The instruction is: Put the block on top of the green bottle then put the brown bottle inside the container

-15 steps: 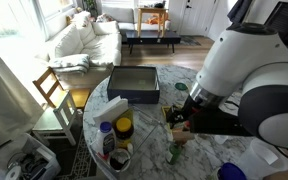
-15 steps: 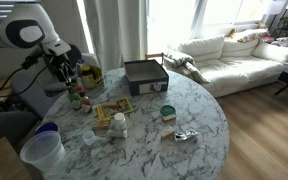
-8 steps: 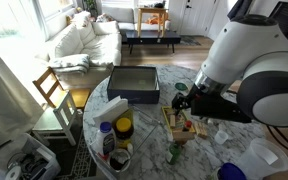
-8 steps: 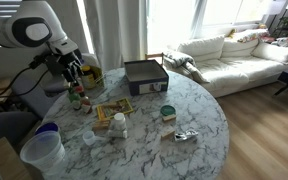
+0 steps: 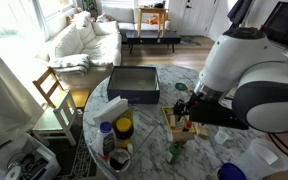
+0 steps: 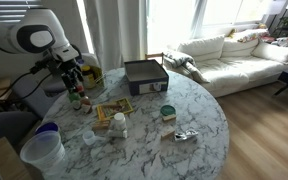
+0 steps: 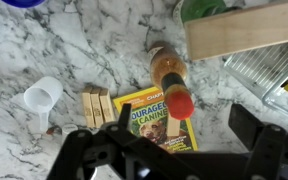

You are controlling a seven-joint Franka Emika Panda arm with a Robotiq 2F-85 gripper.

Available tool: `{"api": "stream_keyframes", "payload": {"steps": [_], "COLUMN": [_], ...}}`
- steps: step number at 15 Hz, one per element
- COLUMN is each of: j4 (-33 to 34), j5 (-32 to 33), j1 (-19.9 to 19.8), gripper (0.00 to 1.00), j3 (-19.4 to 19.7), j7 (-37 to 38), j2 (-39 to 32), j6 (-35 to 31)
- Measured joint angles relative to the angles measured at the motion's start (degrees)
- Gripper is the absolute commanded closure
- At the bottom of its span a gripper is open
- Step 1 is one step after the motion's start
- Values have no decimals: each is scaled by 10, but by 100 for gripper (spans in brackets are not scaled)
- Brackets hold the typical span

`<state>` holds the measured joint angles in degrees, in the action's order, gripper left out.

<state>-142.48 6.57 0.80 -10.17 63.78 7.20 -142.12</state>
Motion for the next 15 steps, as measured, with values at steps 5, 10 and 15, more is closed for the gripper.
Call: {"api": "stream_keyframes", "payload": {"steps": [5,10,15], "j4": [-4,-5,-5], "j5": [0,-1,-1], "j1": [1,7,11], "gripper": [44,81,34], "j3": [0,0,0], "j7": [8,16,26], "j2": [-10,-17,-18], "j6": [0,0,0]}}
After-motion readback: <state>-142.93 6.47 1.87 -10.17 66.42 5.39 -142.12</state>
